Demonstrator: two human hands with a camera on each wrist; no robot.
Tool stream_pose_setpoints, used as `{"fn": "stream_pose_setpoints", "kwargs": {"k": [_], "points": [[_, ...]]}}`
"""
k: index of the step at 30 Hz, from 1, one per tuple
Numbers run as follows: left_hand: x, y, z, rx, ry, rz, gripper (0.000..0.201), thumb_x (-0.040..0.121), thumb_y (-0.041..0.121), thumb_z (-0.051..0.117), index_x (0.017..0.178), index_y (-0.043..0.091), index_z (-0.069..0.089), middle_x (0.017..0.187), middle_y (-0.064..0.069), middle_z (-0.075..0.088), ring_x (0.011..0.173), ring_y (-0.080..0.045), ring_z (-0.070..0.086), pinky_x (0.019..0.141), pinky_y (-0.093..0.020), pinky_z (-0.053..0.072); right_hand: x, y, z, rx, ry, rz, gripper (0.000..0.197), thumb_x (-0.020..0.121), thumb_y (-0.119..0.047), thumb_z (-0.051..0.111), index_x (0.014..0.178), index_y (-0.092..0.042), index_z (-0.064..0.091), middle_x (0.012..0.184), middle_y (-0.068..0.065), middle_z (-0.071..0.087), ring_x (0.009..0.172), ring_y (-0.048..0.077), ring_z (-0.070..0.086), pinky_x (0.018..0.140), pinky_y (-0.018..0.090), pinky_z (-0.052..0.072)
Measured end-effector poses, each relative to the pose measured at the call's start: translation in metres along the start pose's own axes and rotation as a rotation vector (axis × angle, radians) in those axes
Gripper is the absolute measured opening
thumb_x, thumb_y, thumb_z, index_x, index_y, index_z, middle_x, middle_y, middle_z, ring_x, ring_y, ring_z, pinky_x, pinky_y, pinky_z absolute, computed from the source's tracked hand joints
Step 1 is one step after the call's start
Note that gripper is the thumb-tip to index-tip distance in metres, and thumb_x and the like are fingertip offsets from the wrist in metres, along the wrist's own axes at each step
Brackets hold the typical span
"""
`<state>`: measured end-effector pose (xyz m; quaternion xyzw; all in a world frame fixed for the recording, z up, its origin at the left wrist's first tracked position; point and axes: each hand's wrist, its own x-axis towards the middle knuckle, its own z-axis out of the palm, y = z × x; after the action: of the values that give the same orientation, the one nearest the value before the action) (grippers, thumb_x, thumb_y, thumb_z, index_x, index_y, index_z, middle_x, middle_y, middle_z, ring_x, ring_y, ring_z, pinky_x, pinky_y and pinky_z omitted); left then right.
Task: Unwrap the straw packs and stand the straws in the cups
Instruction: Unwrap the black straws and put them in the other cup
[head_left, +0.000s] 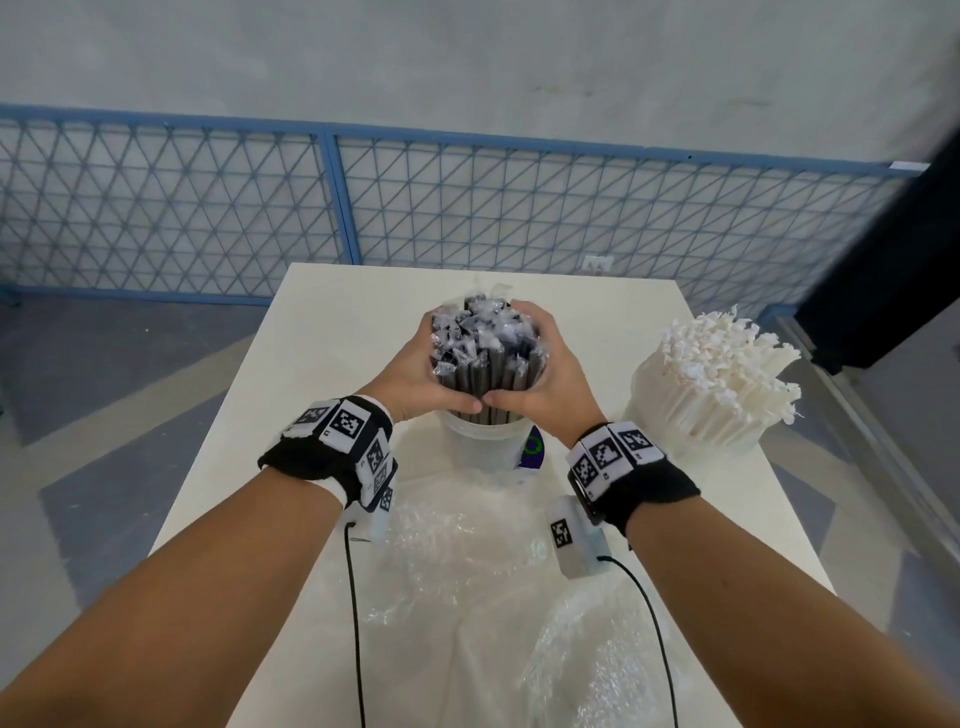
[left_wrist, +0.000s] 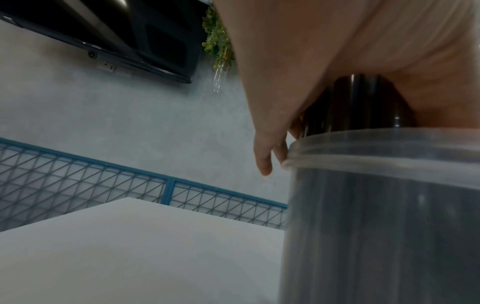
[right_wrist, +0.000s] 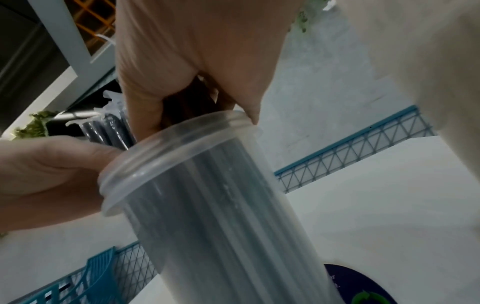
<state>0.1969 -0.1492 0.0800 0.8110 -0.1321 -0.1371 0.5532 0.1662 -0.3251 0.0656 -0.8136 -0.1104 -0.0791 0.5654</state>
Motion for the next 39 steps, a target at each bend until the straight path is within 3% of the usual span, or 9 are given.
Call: {"fn": "stream_pose_setpoints", "kwargs": {"k": [5, 9, 13, 16, 19, 25, 29, 34, 39], "points": [[0.0, 0.002, 0.0, -0.021, 0.102, 0.138, 0.091, 0.061, 0.0, 0.081, 0.127, 0.027, 0.025, 0.12, 0.007, 0.048, 0.114, -0.01, 0.047, 0.09, -0.013, 0.04, 0.007, 0.002, -0.001, 0.043, 0.105, -0.068, 0.079, 0.062, -0.005, 0.078, 0.129, -0.021, 0.038, 0.128, 0.008, 0.051, 0.12, 0.021, 0.051, 0.104, 0.042, 0.043], [-0.005, -0.006, 0.005, -0.086, 0.084, 0.117, 0.111, 0.051, 0.031, 0.087, 0.137, 0.033, 0.017, 0.14, 0.002, 0.035, 0.129, -0.013, 0.04, 0.106, -0.029, 0.038, 0.006, 0.003, -0.004, 0.006, 0.04, -0.106, 0.073, 0.068, -0.013, 0.076, 0.131, -0.021, 0.039, 0.129, 0.011, 0.046, 0.123, 0.021, 0.048, 0.105, 0.046, 0.041], [-0.009, 0.005, 0.004, -0.181, 0.108, 0.087, 0.089, 0.067, 0.068, 0.058, 0.14, 0.046, 0.011, 0.15, 0.004, 0.026, 0.136, -0.013, 0.031, 0.111, -0.034, 0.029, 0.006, -0.016, -0.011, -0.045, 0.125, -0.218, 0.052, 0.081, -0.037, 0.06, 0.128, -0.024, 0.042, 0.123, 0.003, 0.045, 0.12, -0.001, 0.042, 0.107, 0.019, 0.033], [-0.005, 0.014, 0.006, -0.179, 0.181, 0.14, 0.049, 0.096, 0.045, 0.034, 0.141, 0.03, 0.029, 0.14, 0.006, 0.037, 0.129, -0.005, 0.035, 0.109, -0.023, 0.03, 0.008, -0.03, -0.009, -0.105, 0.088, -0.284, 0.051, 0.084, -0.042, 0.052, 0.13, -0.02, 0.048, 0.128, 0.002, 0.047, 0.122, 0.001, 0.041, 0.104, 0.01, 0.03], [0.001, 0.008, 0.01, -0.095, 0.229, 0.188, 0.029, 0.1, 0.023, 0.033, 0.123, 0.017, 0.05, 0.129, -0.006, 0.051, 0.122, -0.014, 0.046, 0.111, -0.038, 0.033, 0.003, -0.028, 0.002, -0.269, -0.032, -0.342, 0.049, 0.079, -0.042, 0.061, 0.123, -0.02, 0.057, 0.128, 0.002, 0.05, 0.12, 0.012, 0.048, 0.101, 0.022, 0.042], [0.008, 0.006, 0.009, -0.098, 0.17, 0.158, 0.015, 0.096, 0.013, 0.038, 0.104, 0.022, 0.047, 0.101, 0.008, 0.054, 0.096, -0.009, 0.051, 0.095, -0.032, 0.038, -0.001, -0.012, 0.009, -0.404, -0.024, -0.509, 0.026, 0.071, -0.007, 0.066, 0.097, -0.004, 0.067, 0.102, 0.013, 0.063, 0.101, 0.018, 0.048, 0.093, 0.017, 0.035], [0.001, 0.006, 0.009, -0.085, 0.228, 0.18, 0.007, 0.096, 0.017, 0.044, 0.095, 0.022, 0.049, 0.087, 0.013, 0.052, 0.081, -0.002, 0.048, 0.086, -0.023, 0.039, 0.0, -0.006, 0.0, -0.456, 0.114, -0.332, 0.03, 0.069, -0.025, 0.055, 0.094, -0.012, 0.064, 0.105, 0.007, 0.059, 0.106, 0.015, 0.04, 0.09, 0.032, 0.035], [-0.001, -0.001, 0.007, 0.013, 0.236, 0.209, 0.021, 0.098, 0.02, 0.038, 0.114, 0.02, 0.052, 0.115, 0.0, 0.052, 0.107, -0.008, 0.047, 0.104, -0.03, 0.036, -0.005, -0.017, -0.001, -0.356, 0.183, -0.221, 0.036, 0.079, -0.048, 0.054, 0.094, -0.02, 0.071, 0.126, 0.008, 0.047, 0.12, 0.023, 0.037, 0.098, 0.036, 0.027], [-0.002, 0.005, 0.007, 0.209, 0.164, 0.152, 0.043, 0.1, 0.025, 0.031, 0.143, 0.017, 0.032, 0.147, -0.004, 0.034, 0.136, -0.01, 0.029, 0.111, -0.02, 0.017, 0.007, -0.027, -0.001, -0.564, 0.049, -0.088, 0.055, 0.092, -0.046, 0.034, 0.142, -0.023, 0.036, 0.154, 0.01, 0.021, 0.142, 0.022, 0.02, 0.113, 0.04, 0.017]]}}
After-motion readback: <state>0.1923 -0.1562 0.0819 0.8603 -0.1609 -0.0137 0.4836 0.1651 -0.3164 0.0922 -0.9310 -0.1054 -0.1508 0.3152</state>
